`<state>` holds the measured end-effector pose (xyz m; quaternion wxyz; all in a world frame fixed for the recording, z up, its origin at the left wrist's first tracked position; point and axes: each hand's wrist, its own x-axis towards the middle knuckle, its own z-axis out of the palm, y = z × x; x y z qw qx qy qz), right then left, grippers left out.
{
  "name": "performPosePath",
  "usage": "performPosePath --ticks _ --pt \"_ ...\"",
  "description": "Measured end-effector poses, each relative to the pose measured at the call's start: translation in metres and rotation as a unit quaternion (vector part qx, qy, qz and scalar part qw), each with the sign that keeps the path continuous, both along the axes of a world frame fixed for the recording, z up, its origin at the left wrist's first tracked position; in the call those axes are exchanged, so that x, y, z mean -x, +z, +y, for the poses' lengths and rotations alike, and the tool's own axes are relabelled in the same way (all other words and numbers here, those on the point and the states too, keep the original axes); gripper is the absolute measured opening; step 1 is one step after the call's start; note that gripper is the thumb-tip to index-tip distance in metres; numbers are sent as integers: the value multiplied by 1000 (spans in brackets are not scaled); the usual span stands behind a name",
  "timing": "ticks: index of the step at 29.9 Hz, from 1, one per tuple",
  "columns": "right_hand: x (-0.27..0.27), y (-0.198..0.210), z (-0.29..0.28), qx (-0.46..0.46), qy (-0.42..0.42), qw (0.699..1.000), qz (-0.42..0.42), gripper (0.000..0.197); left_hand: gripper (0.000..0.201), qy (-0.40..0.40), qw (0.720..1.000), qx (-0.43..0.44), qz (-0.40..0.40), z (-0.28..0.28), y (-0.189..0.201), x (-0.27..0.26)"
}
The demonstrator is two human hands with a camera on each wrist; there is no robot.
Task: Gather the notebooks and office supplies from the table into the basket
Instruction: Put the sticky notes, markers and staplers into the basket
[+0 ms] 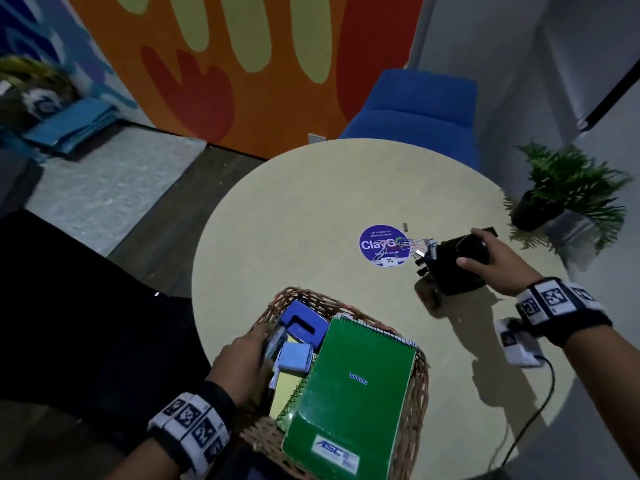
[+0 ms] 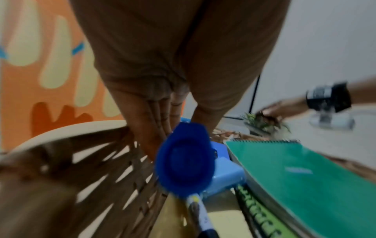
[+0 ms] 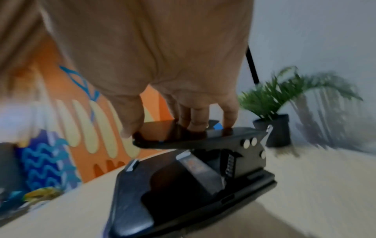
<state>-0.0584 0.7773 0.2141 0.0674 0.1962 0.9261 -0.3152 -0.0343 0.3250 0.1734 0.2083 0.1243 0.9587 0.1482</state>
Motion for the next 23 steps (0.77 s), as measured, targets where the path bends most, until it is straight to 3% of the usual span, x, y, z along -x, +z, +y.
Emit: performPosePath --ticks 4,7,11,14,16,20,23 --pt "-50 64 -53 -10 120 993 11 72 53 -99 988 119 9 14 -5 -3" --pt "-86 84 -107 -64 225 972 -27 77 36 -164 972 166 -9 11 -7 -8" --pt "-122 72 -176 -139 307 933 -125 75 35 -183 968 171 -33 0 -4 -6" --pt "-138 54 -214 -164 331 918 -144 74 39 -215 966 140 -38 -3 7 -1" --pt "-147 39 -230 -172 335 916 -137 76 42 -217 973 73 -8 -8 18 3" --pt "-154 12 -250 -258 327 897 -147 93 44 -137 987 -55 56 -34 27 35" --pt "-155 -8 -253 -234 312 909 -145 93 52 -136 990 -22 -33 -52 0 68"
